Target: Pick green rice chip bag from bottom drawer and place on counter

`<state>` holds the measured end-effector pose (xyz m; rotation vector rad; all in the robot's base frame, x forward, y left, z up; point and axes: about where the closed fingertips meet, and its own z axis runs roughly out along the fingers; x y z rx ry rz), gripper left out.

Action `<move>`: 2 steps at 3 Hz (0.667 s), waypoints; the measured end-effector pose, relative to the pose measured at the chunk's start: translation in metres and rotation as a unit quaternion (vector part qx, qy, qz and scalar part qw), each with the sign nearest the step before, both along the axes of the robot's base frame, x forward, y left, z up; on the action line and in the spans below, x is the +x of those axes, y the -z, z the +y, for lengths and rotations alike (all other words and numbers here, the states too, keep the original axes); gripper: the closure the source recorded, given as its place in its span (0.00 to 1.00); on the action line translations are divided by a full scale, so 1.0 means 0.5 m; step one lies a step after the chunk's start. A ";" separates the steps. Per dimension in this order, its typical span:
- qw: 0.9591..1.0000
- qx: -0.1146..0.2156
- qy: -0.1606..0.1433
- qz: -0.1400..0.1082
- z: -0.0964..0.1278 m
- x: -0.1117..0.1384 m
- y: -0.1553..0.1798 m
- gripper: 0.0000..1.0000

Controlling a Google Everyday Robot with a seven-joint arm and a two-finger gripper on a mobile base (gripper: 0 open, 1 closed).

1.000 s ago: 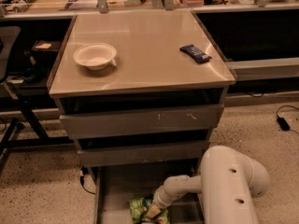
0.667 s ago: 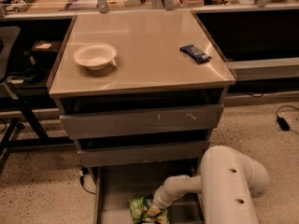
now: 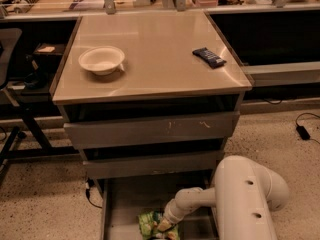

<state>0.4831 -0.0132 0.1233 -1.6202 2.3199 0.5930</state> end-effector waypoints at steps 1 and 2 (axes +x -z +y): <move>1.000 0.003 0.021 -0.006 -0.014 0.004 -0.083 1.00; 0.998 -0.004 0.059 -0.013 -0.048 0.004 -0.202 1.00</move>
Offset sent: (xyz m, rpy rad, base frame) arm -0.0026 -0.0473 0.1909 -0.0325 -0.0449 -0.2229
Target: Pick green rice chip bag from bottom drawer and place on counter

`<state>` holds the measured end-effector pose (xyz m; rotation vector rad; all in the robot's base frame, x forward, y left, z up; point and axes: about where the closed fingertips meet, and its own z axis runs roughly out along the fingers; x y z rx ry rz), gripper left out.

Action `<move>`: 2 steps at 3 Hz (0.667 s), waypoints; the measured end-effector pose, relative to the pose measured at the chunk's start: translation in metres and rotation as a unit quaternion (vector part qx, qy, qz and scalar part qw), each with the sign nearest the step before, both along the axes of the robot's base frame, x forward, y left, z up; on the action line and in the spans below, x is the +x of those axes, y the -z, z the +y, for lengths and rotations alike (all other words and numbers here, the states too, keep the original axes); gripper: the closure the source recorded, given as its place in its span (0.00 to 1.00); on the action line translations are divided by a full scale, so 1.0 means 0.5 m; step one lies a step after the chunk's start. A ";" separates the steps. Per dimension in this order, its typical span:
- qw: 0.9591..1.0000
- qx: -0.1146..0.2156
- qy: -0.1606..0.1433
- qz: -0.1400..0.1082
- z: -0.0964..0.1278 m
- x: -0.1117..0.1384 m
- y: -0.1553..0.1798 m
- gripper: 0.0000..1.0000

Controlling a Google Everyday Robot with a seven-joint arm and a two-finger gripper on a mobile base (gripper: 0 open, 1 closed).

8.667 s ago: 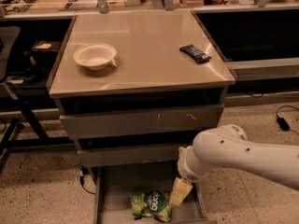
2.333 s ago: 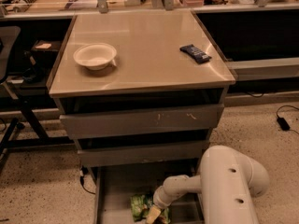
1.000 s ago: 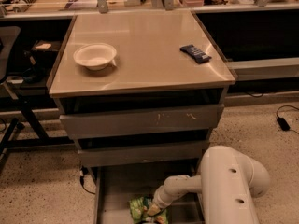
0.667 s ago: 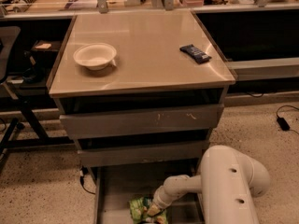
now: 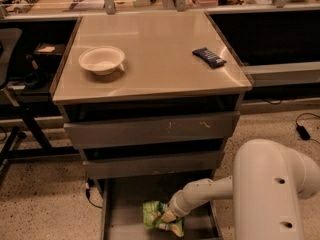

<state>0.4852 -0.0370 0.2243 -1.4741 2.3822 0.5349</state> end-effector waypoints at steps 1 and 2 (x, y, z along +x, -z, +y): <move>0.999 -0.019 0.033 -0.014 -0.053 -0.008 -0.127 1.00; 0.997 -0.047 0.057 -0.029 -0.110 -0.032 -0.240 1.00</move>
Offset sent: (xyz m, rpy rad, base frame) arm -0.0388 -0.0848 0.2155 -0.1776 -0.1278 -0.1831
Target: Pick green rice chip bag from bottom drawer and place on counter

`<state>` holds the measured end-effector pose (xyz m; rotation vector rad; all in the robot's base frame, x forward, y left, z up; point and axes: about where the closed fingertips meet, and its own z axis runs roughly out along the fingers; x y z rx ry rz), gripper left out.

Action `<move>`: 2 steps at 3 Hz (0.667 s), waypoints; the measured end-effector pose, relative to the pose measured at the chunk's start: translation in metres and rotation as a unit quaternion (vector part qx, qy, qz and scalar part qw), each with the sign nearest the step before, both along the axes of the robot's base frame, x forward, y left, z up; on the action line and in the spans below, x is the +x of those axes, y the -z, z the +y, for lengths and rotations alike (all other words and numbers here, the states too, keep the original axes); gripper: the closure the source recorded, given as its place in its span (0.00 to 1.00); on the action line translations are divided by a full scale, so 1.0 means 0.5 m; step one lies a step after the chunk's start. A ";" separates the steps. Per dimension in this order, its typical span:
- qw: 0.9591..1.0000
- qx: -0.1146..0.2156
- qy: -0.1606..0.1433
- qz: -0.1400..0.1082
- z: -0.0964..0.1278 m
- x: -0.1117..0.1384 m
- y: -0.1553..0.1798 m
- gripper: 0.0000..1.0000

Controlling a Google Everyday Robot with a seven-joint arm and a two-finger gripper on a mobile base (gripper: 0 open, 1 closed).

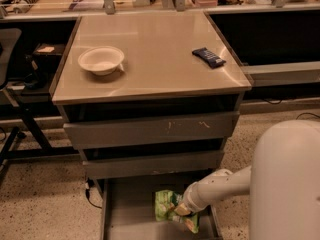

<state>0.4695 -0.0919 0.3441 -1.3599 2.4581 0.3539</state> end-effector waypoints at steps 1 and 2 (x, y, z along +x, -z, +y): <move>1.000 -0.006 -0.004 -0.020 -0.007 0.010 -0.056 1.00; 1.000 -0.006 -0.004 -0.020 -0.007 0.010 -0.056 1.00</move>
Offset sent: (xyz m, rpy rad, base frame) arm 0.0018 -0.0043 0.0265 -0.0134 -0.0338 0.0075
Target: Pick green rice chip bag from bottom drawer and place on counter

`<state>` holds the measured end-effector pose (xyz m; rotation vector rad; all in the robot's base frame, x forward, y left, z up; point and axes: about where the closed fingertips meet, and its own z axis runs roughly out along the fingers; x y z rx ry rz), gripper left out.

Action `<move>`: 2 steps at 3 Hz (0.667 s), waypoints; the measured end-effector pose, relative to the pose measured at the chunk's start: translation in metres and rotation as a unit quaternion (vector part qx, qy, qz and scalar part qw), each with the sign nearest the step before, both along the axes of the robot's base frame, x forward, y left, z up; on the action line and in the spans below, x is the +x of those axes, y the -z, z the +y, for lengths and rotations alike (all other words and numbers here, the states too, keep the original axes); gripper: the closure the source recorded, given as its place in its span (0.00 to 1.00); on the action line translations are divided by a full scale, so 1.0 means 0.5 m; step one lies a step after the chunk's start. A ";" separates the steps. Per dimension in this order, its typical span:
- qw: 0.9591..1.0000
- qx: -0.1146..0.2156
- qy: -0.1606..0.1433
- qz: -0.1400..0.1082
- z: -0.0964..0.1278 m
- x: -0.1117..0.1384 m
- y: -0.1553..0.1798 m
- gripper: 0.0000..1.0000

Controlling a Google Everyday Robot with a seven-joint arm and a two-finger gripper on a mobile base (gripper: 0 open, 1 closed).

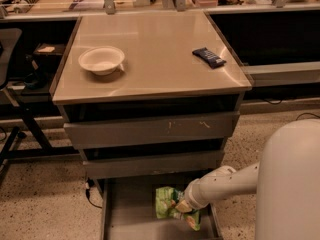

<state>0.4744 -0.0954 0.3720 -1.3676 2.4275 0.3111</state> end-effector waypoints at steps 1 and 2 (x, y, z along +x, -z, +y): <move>1.000 -0.008 0.013 -0.009 -0.017 0.001 -0.058 1.00; 0.999 -0.017 0.034 -0.033 -0.045 -0.008 -0.168 1.00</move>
Offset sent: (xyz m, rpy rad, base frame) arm -0.0048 -0.0415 0.1870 -0.0645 -0.1745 -0.1259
